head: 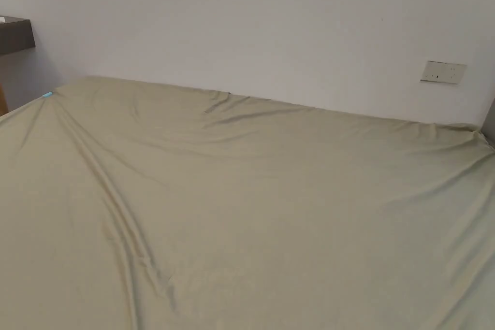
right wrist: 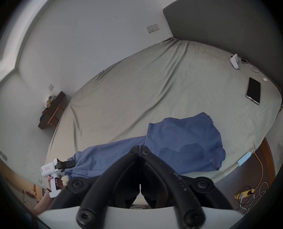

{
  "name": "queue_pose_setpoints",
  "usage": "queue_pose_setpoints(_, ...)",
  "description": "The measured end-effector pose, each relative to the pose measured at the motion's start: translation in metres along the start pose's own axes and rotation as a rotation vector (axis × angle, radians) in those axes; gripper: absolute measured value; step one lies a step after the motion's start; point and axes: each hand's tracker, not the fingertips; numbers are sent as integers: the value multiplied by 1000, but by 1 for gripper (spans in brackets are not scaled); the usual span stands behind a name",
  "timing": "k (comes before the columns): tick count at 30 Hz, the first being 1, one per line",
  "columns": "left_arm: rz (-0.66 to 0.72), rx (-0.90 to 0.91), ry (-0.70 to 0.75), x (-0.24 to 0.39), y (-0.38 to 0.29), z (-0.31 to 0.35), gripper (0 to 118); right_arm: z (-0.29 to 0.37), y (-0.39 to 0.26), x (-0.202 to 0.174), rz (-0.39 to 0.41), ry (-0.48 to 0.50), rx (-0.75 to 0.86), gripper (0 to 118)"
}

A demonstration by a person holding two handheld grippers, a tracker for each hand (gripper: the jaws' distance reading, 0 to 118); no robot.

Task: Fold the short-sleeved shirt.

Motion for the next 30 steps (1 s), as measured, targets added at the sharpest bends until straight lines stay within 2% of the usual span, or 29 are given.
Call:
queue_pose_setpoints(3,51,119,-40,0,7,32,10,4,1,2,-9,0,19,2)
queue_pose_setpoints(6,22,201,-84,7,21,69,9,10,3,5,-26,9,42,2)
queue_pose_setpoints(12,-107,413,109,43,43,149,9,22,4,7,-21,18,78,2)
queue_pose_setpoints(15,-175,399,243,72,39,161,9,23,4,9,-16,21,92,2)
queue_pose_setpoints(19,-399,301,385,117,11,123,9,22,1,9,-7,24,110,1)
queue_pose_setpoints(23,-416,145,226,143,-13,56,9,22,-3,11,-4,37,100,1)
queue_pose_setpoints(26,-441,9,165,152,-29,-2,9,28,-6,17,-12,39,99,1)
queue_pose_setpoints(30,-512,-116,251,153,-54,-70,9,41,-8,31,-38,6,126,1)
